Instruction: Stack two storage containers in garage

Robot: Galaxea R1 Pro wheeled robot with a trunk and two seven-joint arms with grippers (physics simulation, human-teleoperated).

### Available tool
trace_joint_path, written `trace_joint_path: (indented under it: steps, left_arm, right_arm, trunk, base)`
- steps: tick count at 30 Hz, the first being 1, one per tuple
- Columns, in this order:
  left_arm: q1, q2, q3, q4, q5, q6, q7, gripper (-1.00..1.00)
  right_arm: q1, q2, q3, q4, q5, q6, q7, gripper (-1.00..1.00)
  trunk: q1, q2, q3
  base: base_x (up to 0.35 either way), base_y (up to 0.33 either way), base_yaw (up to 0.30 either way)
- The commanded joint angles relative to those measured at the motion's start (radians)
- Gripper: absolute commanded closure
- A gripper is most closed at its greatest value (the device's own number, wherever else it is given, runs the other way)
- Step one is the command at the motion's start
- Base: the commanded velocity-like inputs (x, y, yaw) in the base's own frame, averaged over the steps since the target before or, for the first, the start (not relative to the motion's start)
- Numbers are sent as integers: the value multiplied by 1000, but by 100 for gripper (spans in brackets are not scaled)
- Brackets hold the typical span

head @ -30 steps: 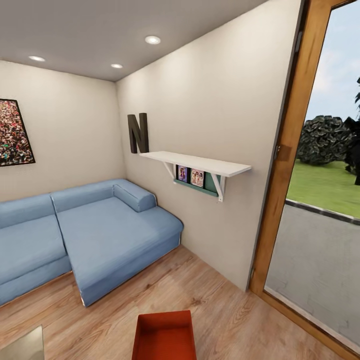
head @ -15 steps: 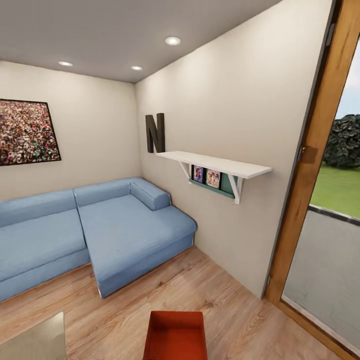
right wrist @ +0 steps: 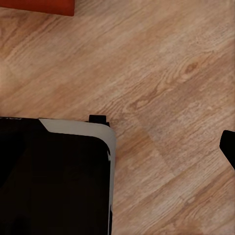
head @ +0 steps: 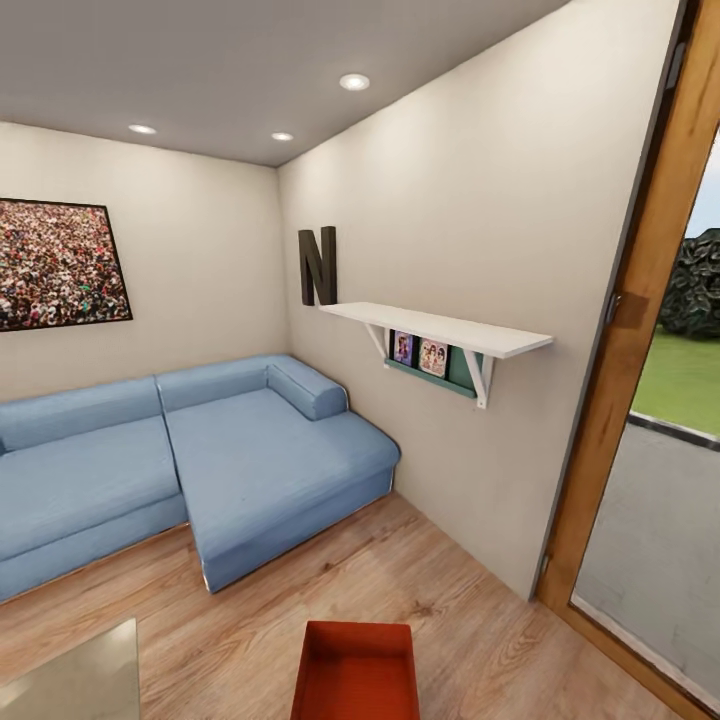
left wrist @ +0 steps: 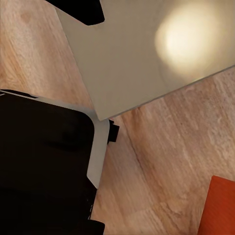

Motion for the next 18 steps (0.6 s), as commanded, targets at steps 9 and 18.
trace_joint_path:
  steps: [9,18]
  left_arm:
    - [0,0,-3,1,7,-3,1,-100]
    - [0,0,-3,1,7,-3,1,-100]
  right_arm:
    - [-1,0,6,3,0,-8,-3,-100]
    - [-1,0,4,3,-1,-8,-3,-100]
  trunk:
    - [0,-1,0]
    - [0,-1,0]
  base:
    - [0,0,0]
    - [0,0,0]
